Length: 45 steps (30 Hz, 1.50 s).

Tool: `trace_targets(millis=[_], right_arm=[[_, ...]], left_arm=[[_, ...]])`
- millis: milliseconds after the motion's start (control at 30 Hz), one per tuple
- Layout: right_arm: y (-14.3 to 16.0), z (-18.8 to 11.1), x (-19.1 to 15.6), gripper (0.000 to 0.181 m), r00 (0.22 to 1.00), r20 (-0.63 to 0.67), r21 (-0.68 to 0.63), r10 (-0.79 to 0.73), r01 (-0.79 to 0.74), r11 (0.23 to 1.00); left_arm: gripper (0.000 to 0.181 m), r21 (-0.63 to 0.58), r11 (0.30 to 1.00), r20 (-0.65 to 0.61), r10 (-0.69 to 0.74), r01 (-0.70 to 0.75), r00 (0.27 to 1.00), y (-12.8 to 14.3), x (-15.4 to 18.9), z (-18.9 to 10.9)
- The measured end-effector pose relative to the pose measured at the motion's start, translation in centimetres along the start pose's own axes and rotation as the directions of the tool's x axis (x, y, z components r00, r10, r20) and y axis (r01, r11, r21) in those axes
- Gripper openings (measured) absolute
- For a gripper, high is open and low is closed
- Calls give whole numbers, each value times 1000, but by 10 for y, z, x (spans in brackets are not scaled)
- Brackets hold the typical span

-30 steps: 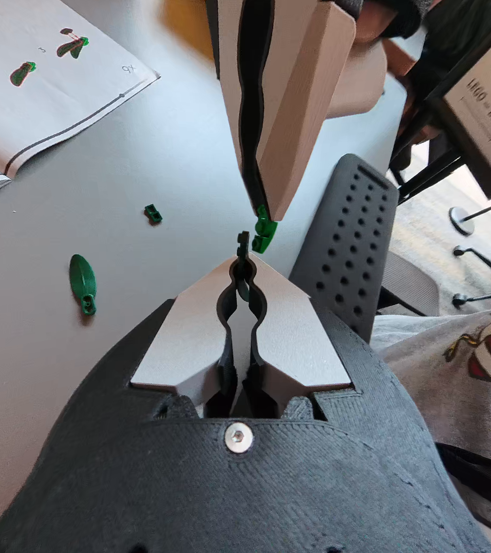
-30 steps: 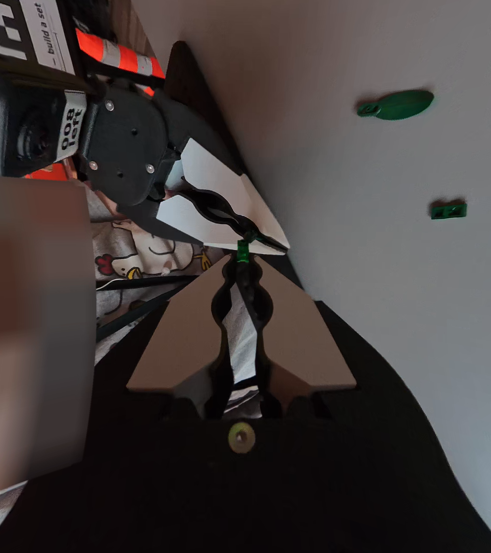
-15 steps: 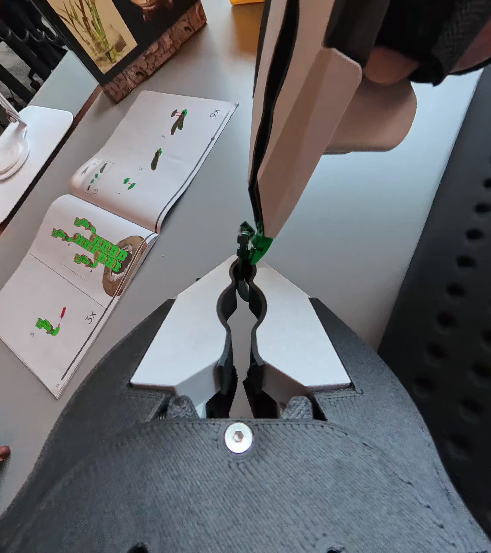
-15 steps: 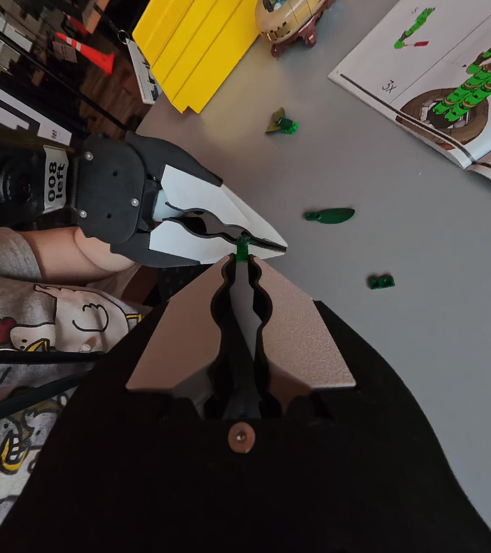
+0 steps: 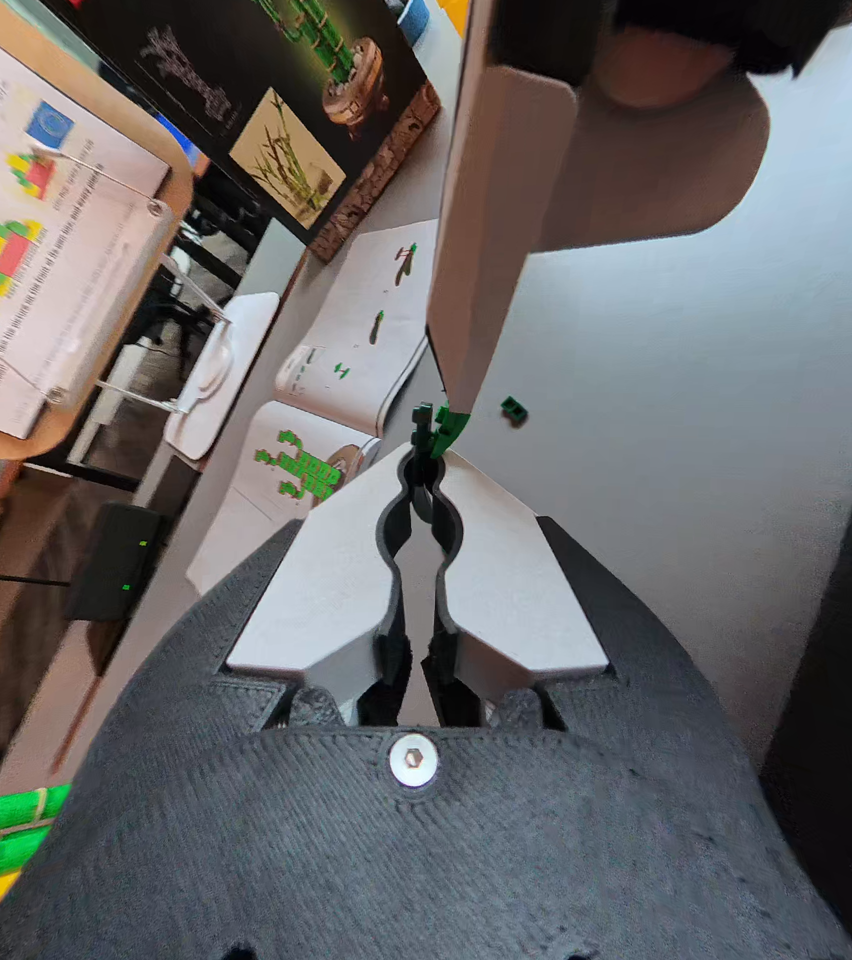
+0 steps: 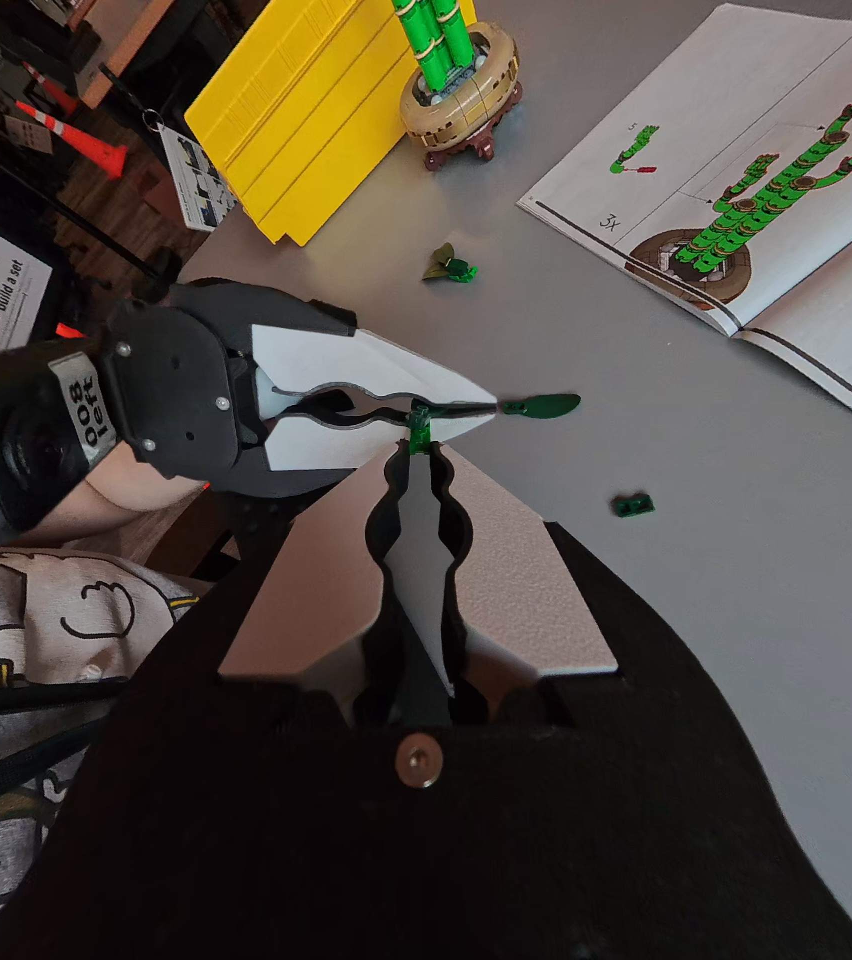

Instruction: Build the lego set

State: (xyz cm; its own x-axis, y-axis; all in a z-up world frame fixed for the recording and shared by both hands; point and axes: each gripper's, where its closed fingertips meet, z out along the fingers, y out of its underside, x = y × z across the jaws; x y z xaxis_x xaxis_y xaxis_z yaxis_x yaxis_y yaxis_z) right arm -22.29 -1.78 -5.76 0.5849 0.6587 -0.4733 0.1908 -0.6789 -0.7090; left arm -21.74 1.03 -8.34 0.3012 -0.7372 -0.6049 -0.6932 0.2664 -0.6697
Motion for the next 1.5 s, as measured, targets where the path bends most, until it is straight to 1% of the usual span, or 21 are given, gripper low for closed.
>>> trace_targets(millis=[33, 200, 367, 467, 500, 633, 733, 833, 1033, 1200, 1333, 1500], right_arm=[[0, 0, -1, 6, 1000, -4, 8, -7, 7, 1000], [1, 4, 1, 6, 998, -52, 41, -38, 40, 998], [6, 14, 6, 6, 997, -68, 100, -22, 28, 995], [9, 20, 9, 6, 997, -73, 135, -6, 16, 991], [9, 22, 10, 6, 998, -67, 144, 4, 6, 990], [8, 26, 10, 6, 998, -5, 197, 55, -53, 979], [6, 28, 8, 6, 996, 34, 220, 77, -83, 972], [3, 28, 7, 6, 997, 35, 241, 66, -73, 968], [3, 31, 8, 6, 999, 10, 240, 47, -48, 970], [3, 32, 8, 6, 998, 24, 235, 66, -69, 970], [1, 31, 7, 6, 996, 45, 233, 83, -91, 968], [2, 30, 8, 6, 996, 42, 220, 80, -87, 972]], left_arm=[[0, 0, 999, 26, 38, -38, 999, 0, -2, -1], [0, -60, 978, 72, 202, -198, 977, 6, -4, 0], [0, -154, 931, 54, 344, -332, 938, 18, -4, 2], [0, -198, 901, 39, 401, -386, 915, 27, -2, 5], [0, -204, 900, 32, 398, -384, 917, 29, -1, 5], [0, -210, 931, 0, 306, -299, 952, 36, 1, 6], [0, -213, 936, -1, 286, -280, 958, 37, 0, 6], [0, -209, 938, 15, 285, -276, 958, 37, -2, 5], [0, -214, 942, 24, 269, -258, 963, 39, -3, 5], [0, -195, 953, 50, 244, -230, 968, 39, -4, 4], [0, -181, 949, 87, 275, -256, 957, 37, -8, 4], [0, -170, 951, 70, 273, -258, 960, 37, -6, 3]])
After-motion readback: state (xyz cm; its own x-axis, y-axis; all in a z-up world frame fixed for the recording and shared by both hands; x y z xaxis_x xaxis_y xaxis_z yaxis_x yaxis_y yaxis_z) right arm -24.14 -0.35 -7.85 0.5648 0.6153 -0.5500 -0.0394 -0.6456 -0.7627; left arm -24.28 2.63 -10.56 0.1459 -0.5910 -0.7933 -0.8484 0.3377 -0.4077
